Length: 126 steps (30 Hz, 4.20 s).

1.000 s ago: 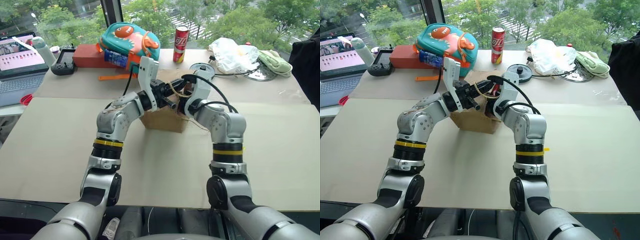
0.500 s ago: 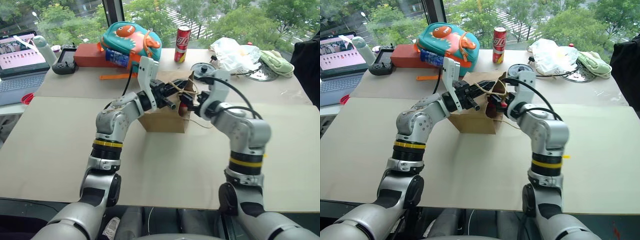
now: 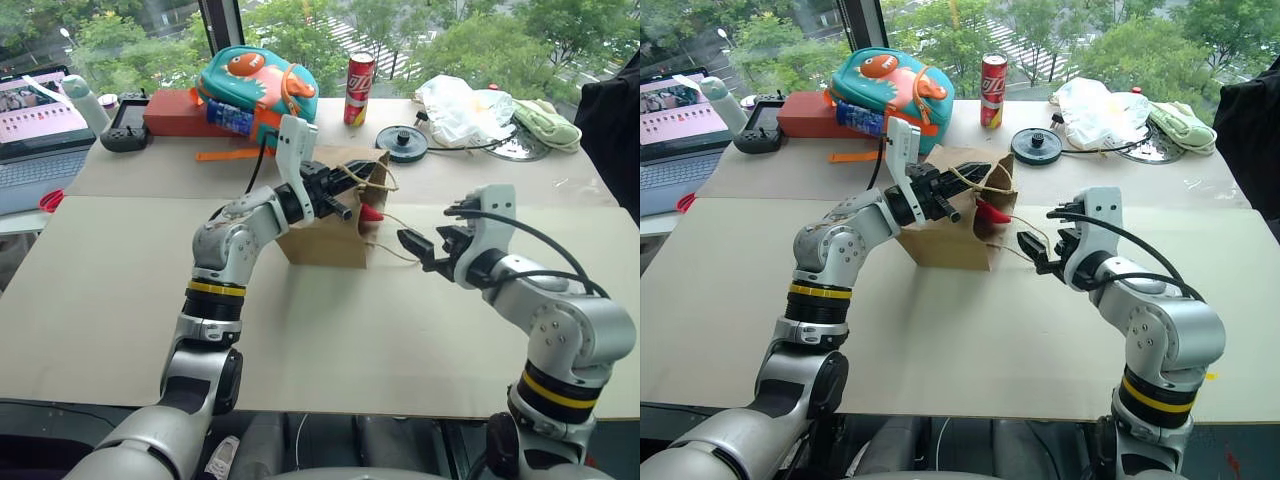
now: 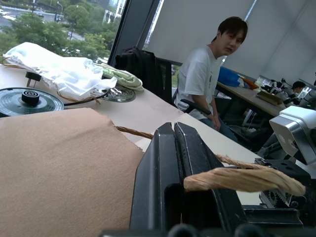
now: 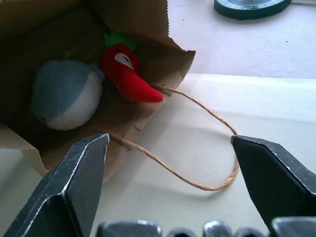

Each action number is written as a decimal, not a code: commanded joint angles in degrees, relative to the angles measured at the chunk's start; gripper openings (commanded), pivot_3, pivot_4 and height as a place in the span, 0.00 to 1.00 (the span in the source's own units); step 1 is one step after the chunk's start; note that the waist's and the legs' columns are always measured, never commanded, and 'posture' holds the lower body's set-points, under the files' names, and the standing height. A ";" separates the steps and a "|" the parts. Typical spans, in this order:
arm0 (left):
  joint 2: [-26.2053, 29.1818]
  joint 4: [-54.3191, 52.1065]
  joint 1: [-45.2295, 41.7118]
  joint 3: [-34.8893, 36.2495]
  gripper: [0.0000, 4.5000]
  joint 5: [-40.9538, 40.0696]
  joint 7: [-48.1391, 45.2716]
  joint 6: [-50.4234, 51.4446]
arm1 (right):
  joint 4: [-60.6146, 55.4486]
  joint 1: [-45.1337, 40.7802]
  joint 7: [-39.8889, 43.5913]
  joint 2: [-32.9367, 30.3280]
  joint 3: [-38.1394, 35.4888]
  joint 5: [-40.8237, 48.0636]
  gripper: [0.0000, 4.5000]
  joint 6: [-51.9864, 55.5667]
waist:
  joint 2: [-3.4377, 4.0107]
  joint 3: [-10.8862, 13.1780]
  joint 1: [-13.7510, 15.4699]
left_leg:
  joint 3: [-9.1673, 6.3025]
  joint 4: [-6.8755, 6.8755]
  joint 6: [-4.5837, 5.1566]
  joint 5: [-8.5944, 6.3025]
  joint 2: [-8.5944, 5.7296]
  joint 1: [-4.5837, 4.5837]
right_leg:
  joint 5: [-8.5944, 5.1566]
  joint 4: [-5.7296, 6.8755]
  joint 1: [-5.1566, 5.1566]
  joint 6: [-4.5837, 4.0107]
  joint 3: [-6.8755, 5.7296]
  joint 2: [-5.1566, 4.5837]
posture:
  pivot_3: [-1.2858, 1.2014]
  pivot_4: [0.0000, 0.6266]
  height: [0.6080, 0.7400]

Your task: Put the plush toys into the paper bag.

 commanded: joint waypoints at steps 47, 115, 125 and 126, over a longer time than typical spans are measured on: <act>1.55 -3.95 0.37 0.62 0.00 -0.98 1.06 0.13 | 29.77 -6.07 17.07 -10.39 26.36 -15.76 0.01 -29.71 | -0.02 0.01 0.11 | 0.01 0.04 -0.02 0.01 -0.03 0.12 | 0.00 0.02 0.10 0.01 0.04 -0.01 | 0.52 0.24 0.99; 12.81 -14.22 10.23 10.21 0.87 -20.81 -2.10 14.96 | -12.55 -21.59 25.65 -15.27 -11.94 13.63 1.00 11.04 | -0.03 0.02 0.32 | -0.03 0.05 -0.01 0.01 0.05 0.14 | -0.01 0.00 0.12 0.01 -0.04 0.02 | 0.52 0.24 0.99; 20.98 -20.14 22.44 3.60 0.87 -14.81 -10.19 9.98 | -17.97 -1.27 31.80 -22.57 -18.96 27.66 0.94 7.85 | -0.05 0.03 0.46 | 0.06 -0.01 0.04 -0.03 0.07 0.17 | -0.02 -0.06 0.13 -0.02 -0.02 -0.02 | 0.52 0.24 0.99; 21.20 -20.36 22.72 2.73 0.87 -13.82 -10.86 8.92 | -18.02 0.17 31.19 -23.40 -17.45 27.05 0.91 6.86 | -0.06 0.04 0.46 | 0.08 -0.01 0.02 -0.01 0.07 0.20 | -0.02 -0.05 0.16 -0.02 -0.03 -0.02 | 0.52 0.24 0.99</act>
